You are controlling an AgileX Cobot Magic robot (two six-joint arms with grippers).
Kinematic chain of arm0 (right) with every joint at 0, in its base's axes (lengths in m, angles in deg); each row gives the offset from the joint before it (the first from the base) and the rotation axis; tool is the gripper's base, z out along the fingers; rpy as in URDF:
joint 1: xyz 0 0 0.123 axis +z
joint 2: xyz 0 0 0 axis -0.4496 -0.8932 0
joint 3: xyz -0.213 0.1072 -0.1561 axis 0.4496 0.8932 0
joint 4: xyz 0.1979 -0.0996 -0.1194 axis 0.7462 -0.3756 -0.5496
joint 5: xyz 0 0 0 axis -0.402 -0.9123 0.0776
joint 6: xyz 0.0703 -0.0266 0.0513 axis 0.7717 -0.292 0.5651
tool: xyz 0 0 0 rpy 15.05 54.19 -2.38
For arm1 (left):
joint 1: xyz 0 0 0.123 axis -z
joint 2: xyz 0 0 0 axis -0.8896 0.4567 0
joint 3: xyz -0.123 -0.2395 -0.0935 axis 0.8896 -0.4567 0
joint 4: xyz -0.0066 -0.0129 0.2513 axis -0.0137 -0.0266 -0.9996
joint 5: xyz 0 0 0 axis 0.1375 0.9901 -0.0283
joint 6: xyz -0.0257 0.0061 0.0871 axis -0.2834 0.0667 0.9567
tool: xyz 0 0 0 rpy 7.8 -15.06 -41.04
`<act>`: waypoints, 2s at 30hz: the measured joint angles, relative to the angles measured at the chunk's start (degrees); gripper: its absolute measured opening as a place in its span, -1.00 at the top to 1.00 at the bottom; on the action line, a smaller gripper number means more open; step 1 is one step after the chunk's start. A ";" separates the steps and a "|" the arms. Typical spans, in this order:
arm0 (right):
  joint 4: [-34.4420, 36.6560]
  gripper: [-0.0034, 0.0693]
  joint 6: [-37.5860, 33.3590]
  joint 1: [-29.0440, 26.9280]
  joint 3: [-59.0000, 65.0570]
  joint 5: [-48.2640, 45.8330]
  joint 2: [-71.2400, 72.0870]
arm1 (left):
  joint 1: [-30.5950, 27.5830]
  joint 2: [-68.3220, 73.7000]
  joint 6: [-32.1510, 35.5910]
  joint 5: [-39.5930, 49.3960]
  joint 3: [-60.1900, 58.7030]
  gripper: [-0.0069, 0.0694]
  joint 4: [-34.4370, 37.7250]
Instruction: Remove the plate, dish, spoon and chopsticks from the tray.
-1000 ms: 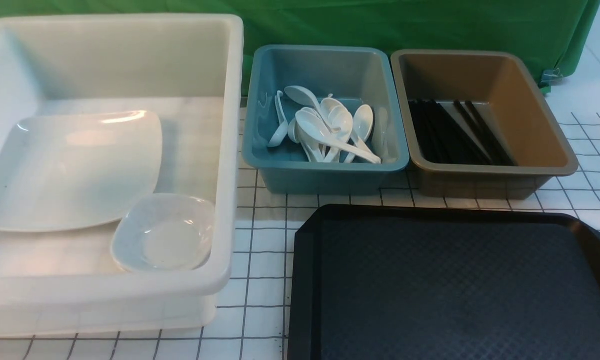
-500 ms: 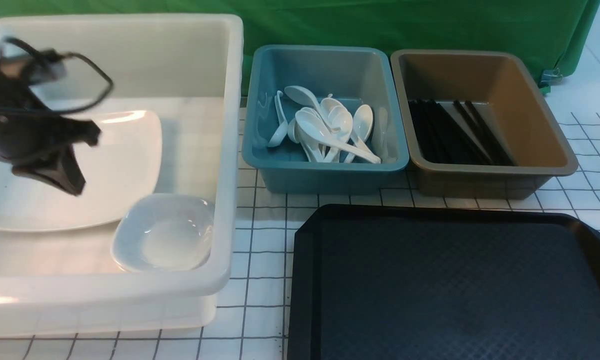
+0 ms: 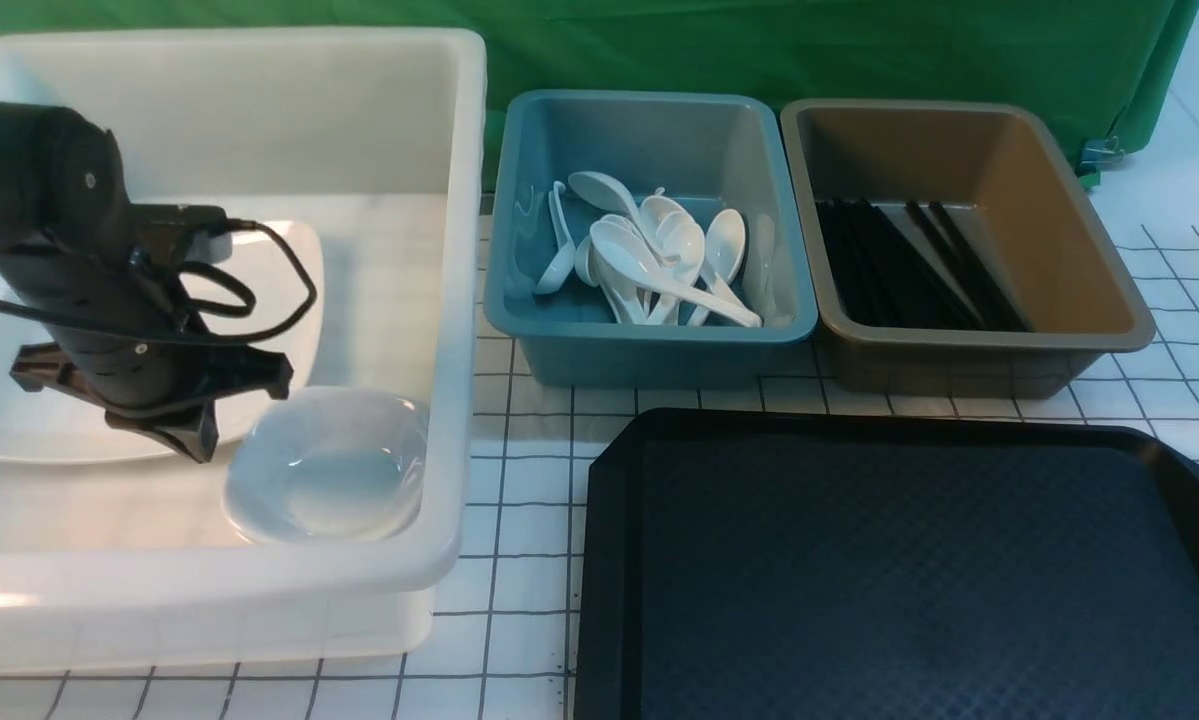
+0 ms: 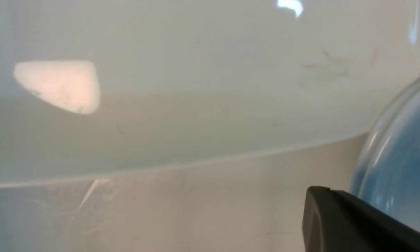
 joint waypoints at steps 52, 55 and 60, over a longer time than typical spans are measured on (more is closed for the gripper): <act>-2.34 0.89 1.45 0.00 0.82 -7.00 0.07 | -0.06 -33.83 11.50 12.84 0.00 0.82 8.03; -2.39 0.89 1.52 0.00 4.88 2.88 0.55 | -0.06 -36.16 11.56 12.03 0.00 0.82 9.92; -2.58 0.88 1.76 0.00 14.27 22.49 0.65 | -0.06 -37.25 11.69 11.45 0.00 0.82 10.55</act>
